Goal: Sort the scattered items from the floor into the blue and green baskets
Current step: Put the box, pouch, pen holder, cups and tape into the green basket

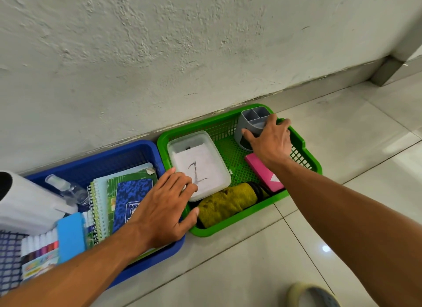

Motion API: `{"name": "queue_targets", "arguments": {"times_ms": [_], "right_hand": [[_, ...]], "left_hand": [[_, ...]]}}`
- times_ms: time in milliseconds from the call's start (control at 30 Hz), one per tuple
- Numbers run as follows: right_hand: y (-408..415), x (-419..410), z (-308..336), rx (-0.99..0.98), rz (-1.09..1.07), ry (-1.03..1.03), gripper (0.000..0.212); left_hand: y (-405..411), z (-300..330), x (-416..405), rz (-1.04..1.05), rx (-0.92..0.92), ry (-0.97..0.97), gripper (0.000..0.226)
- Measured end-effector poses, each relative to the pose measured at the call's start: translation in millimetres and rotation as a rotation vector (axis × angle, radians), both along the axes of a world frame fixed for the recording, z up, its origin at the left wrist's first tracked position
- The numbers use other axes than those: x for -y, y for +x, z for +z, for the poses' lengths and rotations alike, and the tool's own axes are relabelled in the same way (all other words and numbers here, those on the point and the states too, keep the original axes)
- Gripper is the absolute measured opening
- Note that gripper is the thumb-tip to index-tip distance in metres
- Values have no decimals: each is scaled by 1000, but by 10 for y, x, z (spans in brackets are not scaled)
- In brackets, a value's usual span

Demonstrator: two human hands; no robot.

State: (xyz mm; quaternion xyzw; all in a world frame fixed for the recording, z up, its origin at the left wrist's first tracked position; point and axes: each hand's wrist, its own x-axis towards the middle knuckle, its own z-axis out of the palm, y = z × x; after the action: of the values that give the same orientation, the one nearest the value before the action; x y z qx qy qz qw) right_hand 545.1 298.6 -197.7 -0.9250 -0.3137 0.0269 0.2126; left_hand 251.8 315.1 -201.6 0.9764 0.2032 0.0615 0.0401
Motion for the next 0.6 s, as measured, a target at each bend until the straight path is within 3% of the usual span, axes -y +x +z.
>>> {"name": "queue_targets", "arguments": {"times_ms": [300, 600], "right_hand": [[22, 471, 65, 177, 351, -180, 87], [-115, 1276, 413, 266, 456, -292, 83]], "left_hand": [[-1, 20, 2, -7, -119, 33, 65], [20, 67, 34, -34, -175, 70, 68]]}}
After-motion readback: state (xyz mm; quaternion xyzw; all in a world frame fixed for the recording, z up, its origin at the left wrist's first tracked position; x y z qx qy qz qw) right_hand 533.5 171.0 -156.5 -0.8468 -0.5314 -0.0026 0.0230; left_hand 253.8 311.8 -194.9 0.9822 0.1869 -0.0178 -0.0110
